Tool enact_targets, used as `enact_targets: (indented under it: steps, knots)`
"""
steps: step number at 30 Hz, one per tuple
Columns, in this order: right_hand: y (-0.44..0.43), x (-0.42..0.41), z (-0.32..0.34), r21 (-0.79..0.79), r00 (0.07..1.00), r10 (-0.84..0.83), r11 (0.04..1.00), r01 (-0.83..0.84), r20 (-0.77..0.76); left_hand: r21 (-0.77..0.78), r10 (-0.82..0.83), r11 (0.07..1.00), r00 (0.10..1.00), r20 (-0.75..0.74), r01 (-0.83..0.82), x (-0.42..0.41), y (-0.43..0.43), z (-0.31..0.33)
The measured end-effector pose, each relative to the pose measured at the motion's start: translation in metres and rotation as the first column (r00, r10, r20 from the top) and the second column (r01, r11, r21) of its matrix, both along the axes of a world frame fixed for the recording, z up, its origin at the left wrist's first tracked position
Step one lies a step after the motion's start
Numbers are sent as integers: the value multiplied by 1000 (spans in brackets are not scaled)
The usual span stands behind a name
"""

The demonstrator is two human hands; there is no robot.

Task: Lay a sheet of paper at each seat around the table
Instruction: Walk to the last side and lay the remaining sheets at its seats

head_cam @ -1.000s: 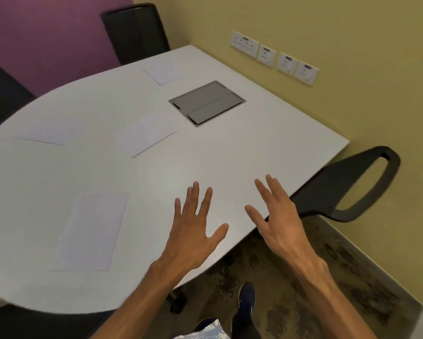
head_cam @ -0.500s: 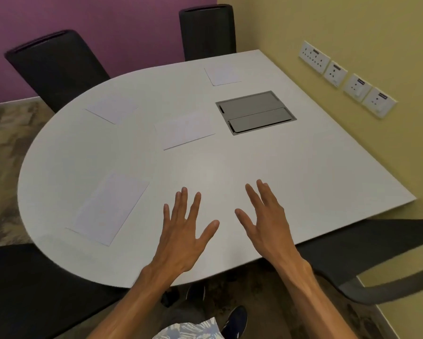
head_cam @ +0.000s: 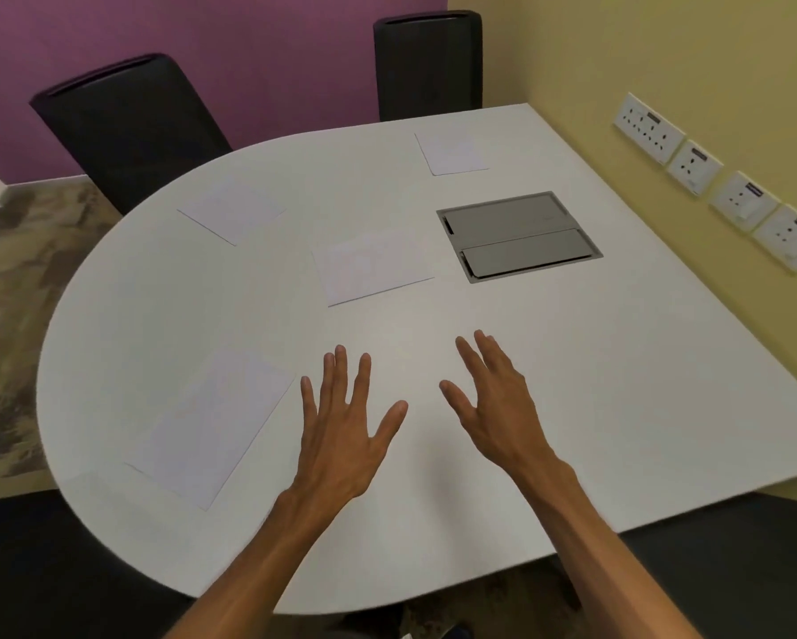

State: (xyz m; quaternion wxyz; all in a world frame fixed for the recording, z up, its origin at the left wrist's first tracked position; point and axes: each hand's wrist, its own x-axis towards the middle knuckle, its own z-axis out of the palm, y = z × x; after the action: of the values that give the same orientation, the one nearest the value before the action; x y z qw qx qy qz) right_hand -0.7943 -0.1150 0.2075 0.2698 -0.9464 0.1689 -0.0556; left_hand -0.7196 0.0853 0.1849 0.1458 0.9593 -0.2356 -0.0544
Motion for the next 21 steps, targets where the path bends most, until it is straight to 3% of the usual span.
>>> enact_targets:
  steps: [9, 16, 21]
  knots:
    - [-39, 148, -34, -48, 996, 34, 998, -38, -81, -103, 1, 995, 999, -41, -5, 138, -36, -44]
    - [-86, 264, -94, -157, 977, 20, 986, -54, -212, -238, 150, 946, 946, -287, -222, 242, -68, -97]
    - [-112, 327, -147, -91, 960, -25, 996, 0, -280, -300, 222, 871, 857, -465, -388, 308, -82, -139]
